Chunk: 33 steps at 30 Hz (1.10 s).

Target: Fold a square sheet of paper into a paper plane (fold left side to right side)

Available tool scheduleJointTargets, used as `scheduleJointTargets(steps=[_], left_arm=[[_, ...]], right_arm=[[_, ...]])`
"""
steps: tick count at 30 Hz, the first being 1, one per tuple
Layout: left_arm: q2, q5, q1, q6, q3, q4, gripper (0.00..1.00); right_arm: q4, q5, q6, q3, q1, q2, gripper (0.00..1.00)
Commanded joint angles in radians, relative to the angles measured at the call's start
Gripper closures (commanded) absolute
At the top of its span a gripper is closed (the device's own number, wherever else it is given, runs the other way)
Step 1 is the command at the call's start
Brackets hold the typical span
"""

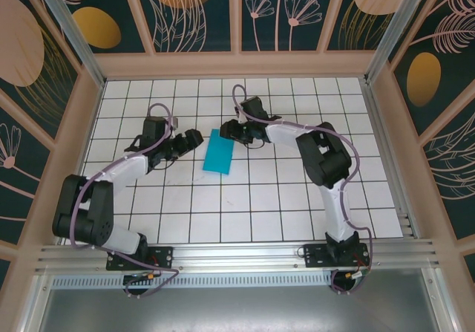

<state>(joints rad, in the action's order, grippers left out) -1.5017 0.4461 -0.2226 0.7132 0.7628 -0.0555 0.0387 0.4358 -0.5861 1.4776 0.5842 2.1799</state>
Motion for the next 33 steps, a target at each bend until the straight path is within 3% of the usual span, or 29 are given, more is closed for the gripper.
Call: scheduleJointTargets(steps=[1,16,25,33], left_arm=[[-0.061,0.028,0.001,-0.01,0.025,-0.033,0.15],[-0.256,0.17,-0.01,0.022,0.068,-0.139,0.31],[-0.339,0.189,-0.045,0.022,0.128,-0.137,0.34],[-0.368,0.178,-0.059,0.023,0.152,-0.127,0.46]], right_arm=[[0.059,-0.032,0.023,0.061,0.008,0.042,0.5],[0.145,-0.02,0.075,0.074,0.018,0.07,0.52],[0.149,-0.019,0.08,0.066,0.027,0.068,0.53],[0.143,-0.017,0.086,0.06,0.028,0.061,0.53]])
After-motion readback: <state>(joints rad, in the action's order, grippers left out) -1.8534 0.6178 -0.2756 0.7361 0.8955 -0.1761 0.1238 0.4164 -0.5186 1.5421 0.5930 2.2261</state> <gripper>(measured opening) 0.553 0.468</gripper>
